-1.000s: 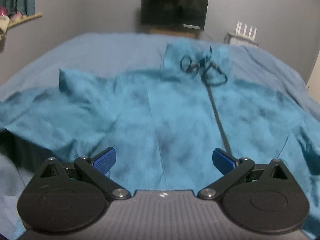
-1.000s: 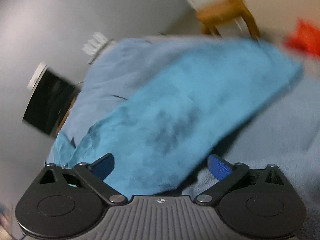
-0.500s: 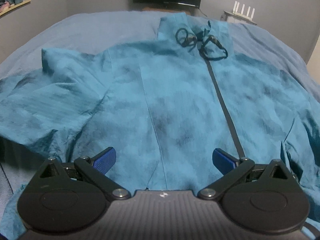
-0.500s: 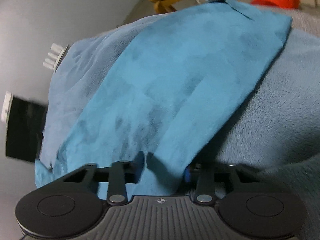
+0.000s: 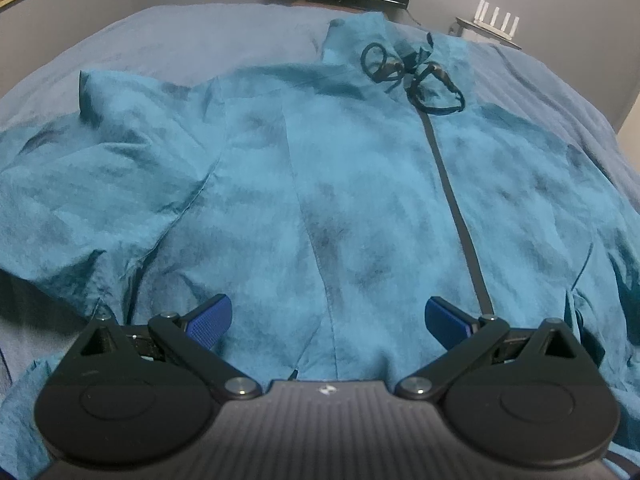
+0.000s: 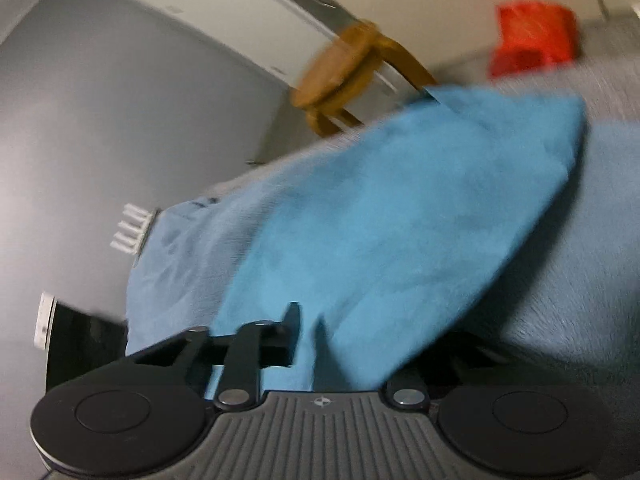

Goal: Fold large clothes

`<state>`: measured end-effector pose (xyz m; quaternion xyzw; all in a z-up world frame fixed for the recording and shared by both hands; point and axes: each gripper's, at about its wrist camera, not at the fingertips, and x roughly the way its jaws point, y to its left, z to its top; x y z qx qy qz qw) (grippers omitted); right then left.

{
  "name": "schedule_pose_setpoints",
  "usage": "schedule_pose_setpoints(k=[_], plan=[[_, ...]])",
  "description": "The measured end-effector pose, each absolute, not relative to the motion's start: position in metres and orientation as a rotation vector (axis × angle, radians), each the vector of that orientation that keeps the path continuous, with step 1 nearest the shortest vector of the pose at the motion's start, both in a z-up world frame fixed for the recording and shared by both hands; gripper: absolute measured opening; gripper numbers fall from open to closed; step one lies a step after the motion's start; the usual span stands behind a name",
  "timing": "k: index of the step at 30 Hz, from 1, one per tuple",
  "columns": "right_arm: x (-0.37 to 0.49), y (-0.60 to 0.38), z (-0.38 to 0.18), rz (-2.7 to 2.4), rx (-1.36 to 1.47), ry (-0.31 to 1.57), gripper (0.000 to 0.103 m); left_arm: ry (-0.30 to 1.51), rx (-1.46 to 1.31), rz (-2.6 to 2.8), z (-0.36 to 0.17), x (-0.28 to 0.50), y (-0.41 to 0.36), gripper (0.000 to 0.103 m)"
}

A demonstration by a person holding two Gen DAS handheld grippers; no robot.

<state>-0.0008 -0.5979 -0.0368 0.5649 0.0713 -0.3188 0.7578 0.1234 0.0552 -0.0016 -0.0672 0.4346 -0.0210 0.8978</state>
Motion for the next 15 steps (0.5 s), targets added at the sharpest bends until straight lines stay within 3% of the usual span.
schedule_pose_setpoints(k=[6,7,8,10,15], plan=[[-0.005,-0.602,-0.039,-0.681,1.242,0.107,0.027,0.866,-0.169,-0.03,0.001,0.125,0.061,0.103],[-0.007,-0.599,-0.035,-0.673,1.197,0.114,0.018,0.85,-0.163,-0.024,0.003,0.124,0.061,0.103],[-0.002,-0.593,-0.027,-0.677,1.124,0.136,0.011,0.836,-0.157,-0.019,0.005,0.123,0.061,0.103],[0.002,-0.582,-0.01,-0.671,0.985,0.144,0.007,0.811,-0.15,-0.017,0.009,0.122,0.061,0.103],[0.027,-0.521,0.052,-0.578,0.523,0.103,0.003,0.775,-0.121,-0.008,0.014,0.122,0.063,0.103]])
